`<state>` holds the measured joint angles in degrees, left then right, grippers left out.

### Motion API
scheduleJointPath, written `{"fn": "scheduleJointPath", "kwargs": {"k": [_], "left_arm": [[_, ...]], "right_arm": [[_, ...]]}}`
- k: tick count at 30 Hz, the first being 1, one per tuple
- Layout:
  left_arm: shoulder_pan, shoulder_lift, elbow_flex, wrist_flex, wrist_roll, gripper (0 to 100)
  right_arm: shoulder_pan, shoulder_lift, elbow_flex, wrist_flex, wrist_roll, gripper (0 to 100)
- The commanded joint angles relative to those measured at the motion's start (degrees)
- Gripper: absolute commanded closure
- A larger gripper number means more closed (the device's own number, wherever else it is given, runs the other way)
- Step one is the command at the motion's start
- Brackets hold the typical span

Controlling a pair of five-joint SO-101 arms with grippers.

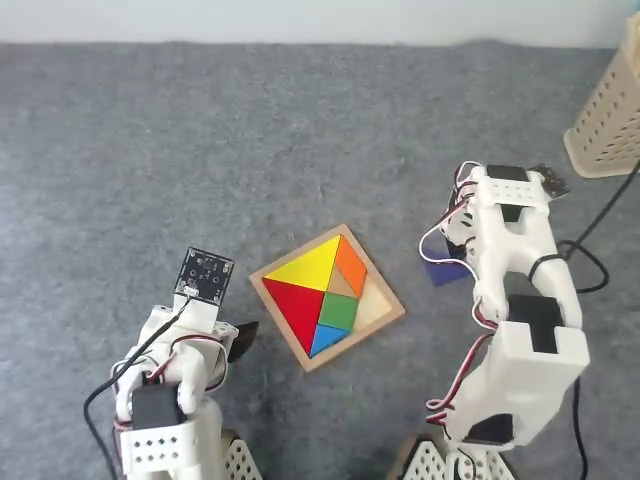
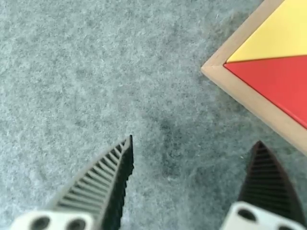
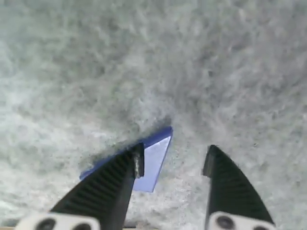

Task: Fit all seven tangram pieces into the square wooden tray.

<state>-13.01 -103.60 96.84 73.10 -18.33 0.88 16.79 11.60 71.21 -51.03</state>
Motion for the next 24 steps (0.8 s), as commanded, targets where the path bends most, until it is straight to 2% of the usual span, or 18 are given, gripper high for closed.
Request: {"fn": "scheduleJointPath", "kwargs": {"k": [1,14,21,24], "left_arm": [[0.3,-0.8,-0.3,0.0,-0.3,65],[0.3,-0.8,-0.3,0.0,-0.3,65],[0.3,-0.8,-0.3,0.0,-0.3,65],[0.3,-0.8,-0.3,0.0,-0.3,65]], "right_arm": [[-0.8,-0.7,-3.0,-1.9,-1.0,77.5],[-1.8,-0.7,-2.7,-4.2,-8.6,77.5],[-2.9,3.7,-3.1,-4.6,-8.0,80.5],[-3.7,5.3,-4.3,-4.3,-1.2,87.0]]}}
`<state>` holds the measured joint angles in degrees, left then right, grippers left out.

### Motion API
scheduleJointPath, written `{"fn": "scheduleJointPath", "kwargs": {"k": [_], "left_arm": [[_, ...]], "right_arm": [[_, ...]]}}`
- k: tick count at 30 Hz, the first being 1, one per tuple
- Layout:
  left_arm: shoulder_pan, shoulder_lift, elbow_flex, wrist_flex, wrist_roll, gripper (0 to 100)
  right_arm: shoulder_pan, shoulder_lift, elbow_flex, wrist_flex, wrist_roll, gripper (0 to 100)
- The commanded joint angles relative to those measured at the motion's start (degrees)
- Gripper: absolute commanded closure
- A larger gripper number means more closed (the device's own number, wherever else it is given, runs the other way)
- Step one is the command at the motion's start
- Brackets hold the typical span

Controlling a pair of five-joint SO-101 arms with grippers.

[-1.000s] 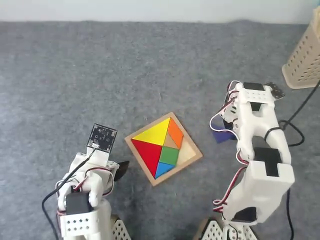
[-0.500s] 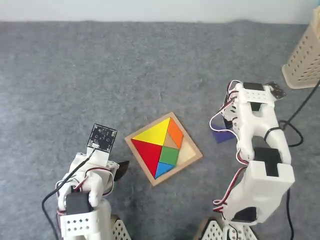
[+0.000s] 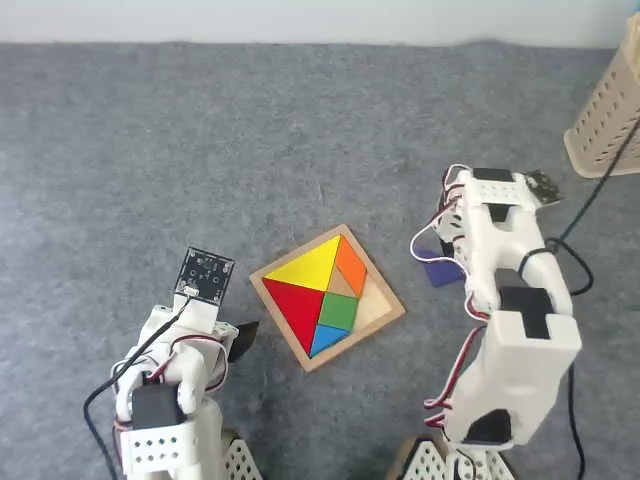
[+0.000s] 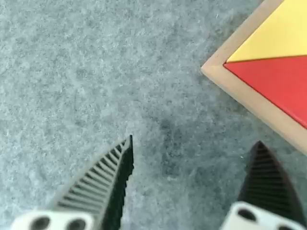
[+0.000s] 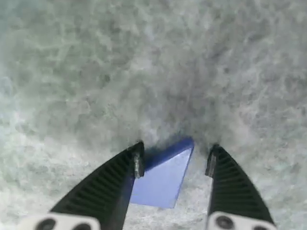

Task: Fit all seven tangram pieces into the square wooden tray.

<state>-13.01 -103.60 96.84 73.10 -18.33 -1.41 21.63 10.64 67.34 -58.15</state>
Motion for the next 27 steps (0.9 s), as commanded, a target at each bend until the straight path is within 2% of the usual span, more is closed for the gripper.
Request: {"fn": "scheduleJointPath", "kwargs": {"k": [1,4,7,11,19,23,27], "left_arm": [[0.3,-0.8,-0.3,0.0,-0.3,65],[0.3,-0.8,-0.3,0.0,-0.3,65],[0.3,-0.8,-0.3,0.0,-0.3,65],[0.3,-0.8,-0.3,0.0,-0.3,65],[0.3,-0.8,-0.3,0.0,-0.3,65],[0.3,-0.8,-0.3,0.0,-0.3,65],[0.3,-0.8,-0.3,0.0,-0.3,65]], "right_arm": [[-1.4,0.8,-3.8,-0.3,9.9,89.8],[-1.2,0.5,-4.1,-0.5,21.5,97.7],[-1.2,-0.1,-4.1,-0.5,30.9,98.8],[-1.1,-2.2,-4.2,-0.5,35.5,98.8],[-1.6,-7.2,-6.6,1.3,53.0,98.8],[-1.9,-8.1,-10.4,8.4,51.5,98.5],[-5.3,-8.1,-11.1,13.1,51.2,89.6]]}}
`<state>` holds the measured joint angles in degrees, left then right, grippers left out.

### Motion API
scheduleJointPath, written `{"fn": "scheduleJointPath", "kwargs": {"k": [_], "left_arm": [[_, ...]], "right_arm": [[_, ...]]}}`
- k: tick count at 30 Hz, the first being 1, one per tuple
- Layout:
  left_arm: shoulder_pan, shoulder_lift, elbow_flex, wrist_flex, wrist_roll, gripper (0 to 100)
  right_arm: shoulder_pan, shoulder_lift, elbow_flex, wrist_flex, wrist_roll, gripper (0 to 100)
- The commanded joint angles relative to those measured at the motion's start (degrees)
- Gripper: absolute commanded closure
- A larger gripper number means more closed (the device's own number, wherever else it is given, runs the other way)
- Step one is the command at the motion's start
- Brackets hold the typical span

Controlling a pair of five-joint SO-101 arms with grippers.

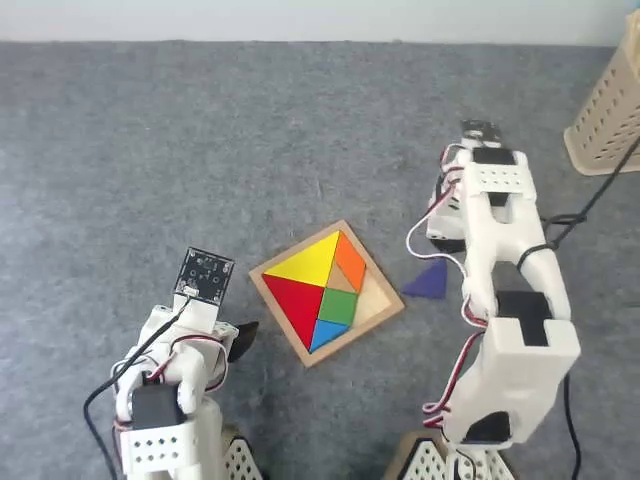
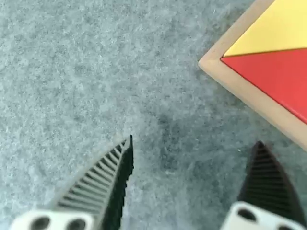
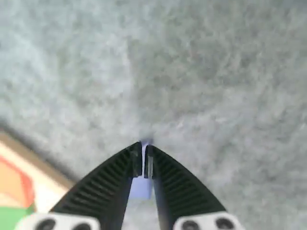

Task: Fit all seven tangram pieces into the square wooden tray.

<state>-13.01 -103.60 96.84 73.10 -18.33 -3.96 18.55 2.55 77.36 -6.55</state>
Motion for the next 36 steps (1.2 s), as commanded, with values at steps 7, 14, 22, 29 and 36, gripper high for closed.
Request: {"fn": "scheduleJointPath", "kwargs": {"k": [7,14,22,29,36], "left_arm": [[0.3,-0.8,-0.3,0.0,-0.3,65],[0.3,-0.8,-0.3,0.0,-0.3,65],[0.3,-0.8,-0.3,0.0,-0.3,65],[0.3,-0.8,-0.3,0.0,-0.3,65],[0.3,-0.8,-0.3,0.0,-0.3,65]], "right_arm": [[-9.1,-9.6,10.4,-4.8,-1.1,89.3],[-6.7,-15.7,19.6,-9.4,-2.2,83.4],[-6.1,-12.4,20.3,-10.4,-3.7,79.3],[-6.5,-6.3,20.3,-9.3,-8.6,79.3],[-6.5,-5.3,19.7,-5.6,-18.3,79.4]]}}
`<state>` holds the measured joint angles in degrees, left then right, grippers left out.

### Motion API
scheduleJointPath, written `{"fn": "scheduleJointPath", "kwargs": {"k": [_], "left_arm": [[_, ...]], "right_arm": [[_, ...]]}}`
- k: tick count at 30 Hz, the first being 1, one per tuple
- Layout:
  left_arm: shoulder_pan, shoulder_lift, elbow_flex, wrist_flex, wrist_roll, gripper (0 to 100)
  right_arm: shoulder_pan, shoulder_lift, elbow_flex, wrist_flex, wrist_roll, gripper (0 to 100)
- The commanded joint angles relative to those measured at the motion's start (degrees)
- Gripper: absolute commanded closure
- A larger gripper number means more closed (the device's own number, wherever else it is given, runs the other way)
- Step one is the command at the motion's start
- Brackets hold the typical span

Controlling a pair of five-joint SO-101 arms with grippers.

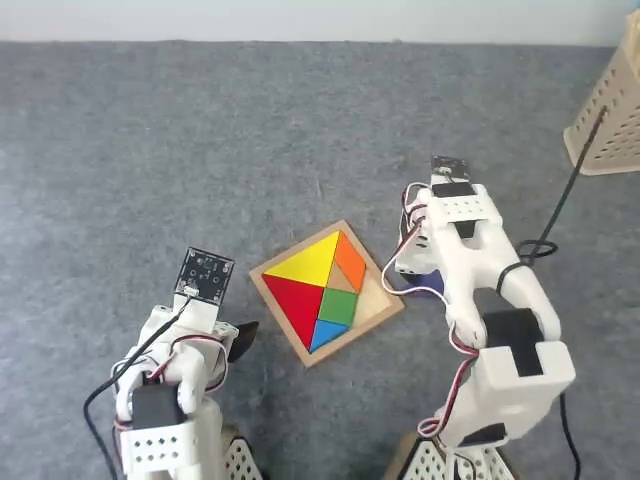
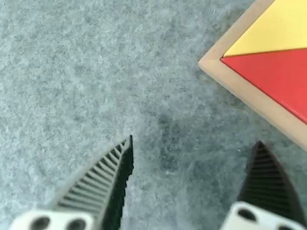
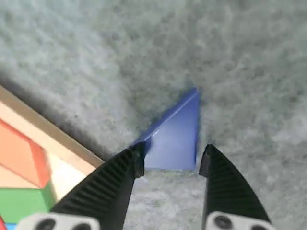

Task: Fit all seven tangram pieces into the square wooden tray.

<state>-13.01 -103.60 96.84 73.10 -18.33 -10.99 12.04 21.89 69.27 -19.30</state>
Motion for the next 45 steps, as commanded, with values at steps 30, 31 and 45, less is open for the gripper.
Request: {"fn": "scheduleJointPath", "kwargs": {"k": [30,31,45], "left_arm": [[0.3,-0.8,-0.3,0.0,-0.3,65],[0.3,-0.8,-0.3,0.0,-0.3,65],[0.3,-0.8,-0.3,0.0,-0.3,65]], "right_arm": [[0.3,9.0,-7.6,6.5,-8.5,92.8],[1.3,9.0,-7.7,6.1,-6.9,94.4],[7.0,5.0,-12.5,8.2,10.0,95.7]]}}
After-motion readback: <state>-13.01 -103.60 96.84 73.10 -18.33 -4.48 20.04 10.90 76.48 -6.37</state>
